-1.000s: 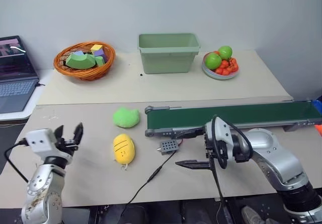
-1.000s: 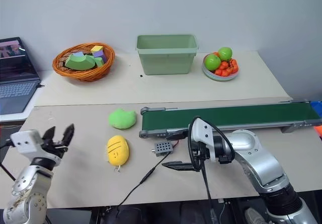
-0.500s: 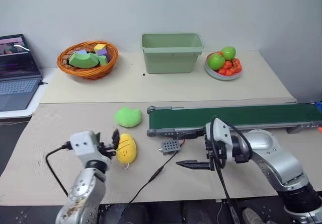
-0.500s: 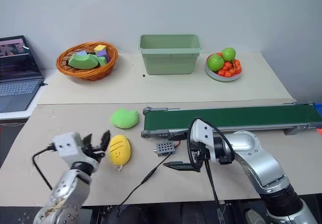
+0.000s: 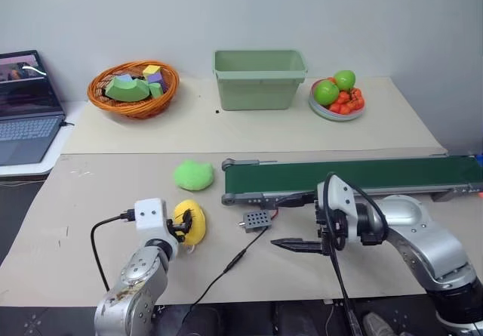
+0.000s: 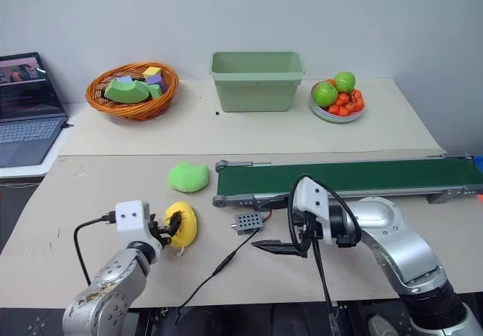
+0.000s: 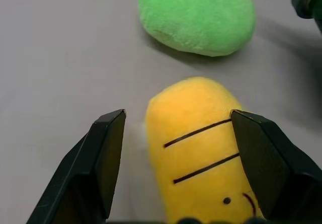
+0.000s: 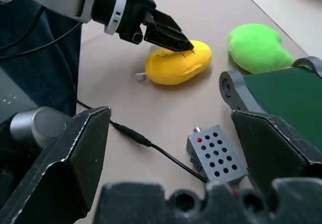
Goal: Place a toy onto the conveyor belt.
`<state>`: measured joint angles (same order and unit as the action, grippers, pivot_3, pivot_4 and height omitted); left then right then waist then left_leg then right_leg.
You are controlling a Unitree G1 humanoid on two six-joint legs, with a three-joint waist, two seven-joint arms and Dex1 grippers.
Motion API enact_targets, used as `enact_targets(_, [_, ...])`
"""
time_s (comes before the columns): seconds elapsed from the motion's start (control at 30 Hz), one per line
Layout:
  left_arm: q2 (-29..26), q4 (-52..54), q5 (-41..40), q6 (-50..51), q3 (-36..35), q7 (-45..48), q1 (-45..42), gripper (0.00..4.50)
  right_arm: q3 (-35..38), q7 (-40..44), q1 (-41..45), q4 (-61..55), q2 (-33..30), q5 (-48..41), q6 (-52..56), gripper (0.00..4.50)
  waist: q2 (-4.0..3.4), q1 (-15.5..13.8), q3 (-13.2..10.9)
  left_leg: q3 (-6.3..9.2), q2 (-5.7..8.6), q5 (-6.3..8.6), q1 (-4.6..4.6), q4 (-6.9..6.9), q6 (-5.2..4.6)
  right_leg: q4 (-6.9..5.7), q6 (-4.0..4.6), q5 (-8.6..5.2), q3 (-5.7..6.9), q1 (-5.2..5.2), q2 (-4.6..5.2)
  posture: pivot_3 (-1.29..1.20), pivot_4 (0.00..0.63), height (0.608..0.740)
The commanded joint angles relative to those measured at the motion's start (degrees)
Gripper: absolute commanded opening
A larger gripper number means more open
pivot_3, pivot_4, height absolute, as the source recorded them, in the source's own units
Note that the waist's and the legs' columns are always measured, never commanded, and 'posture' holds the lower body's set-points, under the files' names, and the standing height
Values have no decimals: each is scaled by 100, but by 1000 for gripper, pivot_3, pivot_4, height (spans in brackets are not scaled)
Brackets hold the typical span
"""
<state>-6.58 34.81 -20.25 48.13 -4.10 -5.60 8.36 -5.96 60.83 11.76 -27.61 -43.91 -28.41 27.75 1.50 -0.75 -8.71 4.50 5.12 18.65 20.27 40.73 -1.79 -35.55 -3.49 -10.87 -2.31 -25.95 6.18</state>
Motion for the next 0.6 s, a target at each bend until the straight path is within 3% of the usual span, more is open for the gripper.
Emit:
enact_targets(0.03, [33,-95,-89,155,-90,121,-94,3548,218,-86,-41,-274,-22,-166,31,4500,0,5,0,0,0,0,0,-1,0,0,0,0,0,-1,0,0,150,728])
enact_targets(0.37, [276,-265,1,568,-464,-32,-193,3548,233,-181,-17,-228,60,-169,-23,4500,0,5,0,0,0,-1,-2,0,1,-1,0,0,-1,0,0,0,150,728])
enact_targets(0.47, [277,-282,-21,574,-491,25,-218,2743,225,-191,15,-195,87,-150,-45,4500,0,5,0,0,0,-1,-2,0,1,-2,0,0,-1,1,1,0,150,728])
enact_targets(0.6, [236,-285,20,654,-463,57,-241,1191,227,-209,27,-201,109,-152,-44,4500,0,5,0,0,0,-1,-2,0,2,-3,0,0,-1,1,1,0,150,728])
